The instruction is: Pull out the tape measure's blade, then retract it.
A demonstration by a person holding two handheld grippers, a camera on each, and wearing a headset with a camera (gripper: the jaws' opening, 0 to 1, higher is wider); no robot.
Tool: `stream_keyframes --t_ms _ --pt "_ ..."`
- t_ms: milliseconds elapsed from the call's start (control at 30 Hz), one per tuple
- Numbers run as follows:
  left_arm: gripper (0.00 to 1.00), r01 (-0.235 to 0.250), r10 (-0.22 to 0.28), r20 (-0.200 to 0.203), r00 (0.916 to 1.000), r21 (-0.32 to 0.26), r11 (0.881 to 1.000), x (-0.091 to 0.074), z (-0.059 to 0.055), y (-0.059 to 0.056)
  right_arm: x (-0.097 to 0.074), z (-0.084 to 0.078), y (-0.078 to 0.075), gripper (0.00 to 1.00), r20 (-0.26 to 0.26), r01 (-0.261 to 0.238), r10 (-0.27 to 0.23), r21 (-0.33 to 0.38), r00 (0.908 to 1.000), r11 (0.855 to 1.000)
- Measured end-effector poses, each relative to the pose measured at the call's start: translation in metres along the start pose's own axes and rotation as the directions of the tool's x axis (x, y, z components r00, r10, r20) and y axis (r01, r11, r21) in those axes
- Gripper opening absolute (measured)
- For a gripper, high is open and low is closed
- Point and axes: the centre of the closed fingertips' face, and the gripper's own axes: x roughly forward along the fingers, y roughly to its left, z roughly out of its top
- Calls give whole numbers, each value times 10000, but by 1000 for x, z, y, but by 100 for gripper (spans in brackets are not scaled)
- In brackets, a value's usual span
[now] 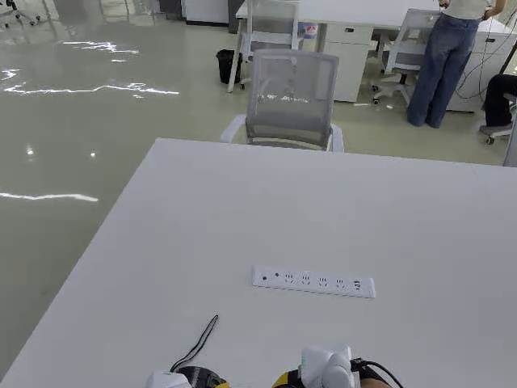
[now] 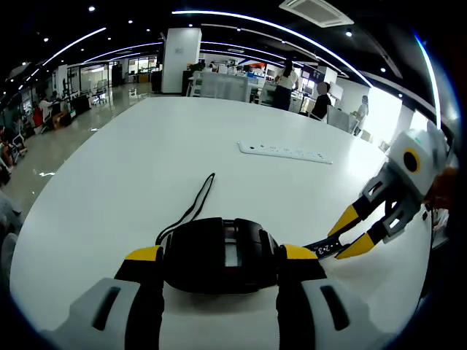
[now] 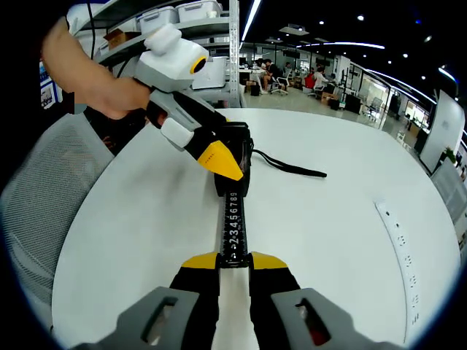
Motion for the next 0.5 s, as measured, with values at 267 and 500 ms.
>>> stream_keyframes --t_ms 267,500 --pt "59 24 -24 1 10000 2 10000 -1 1 0 3 3 0 13 0 1 -1 30 10000 10000" --pt "59 32 -32 16 10000 -13 10000 -1 0 0 6 3 0 13 -2 9 -9 62 10000 10000"
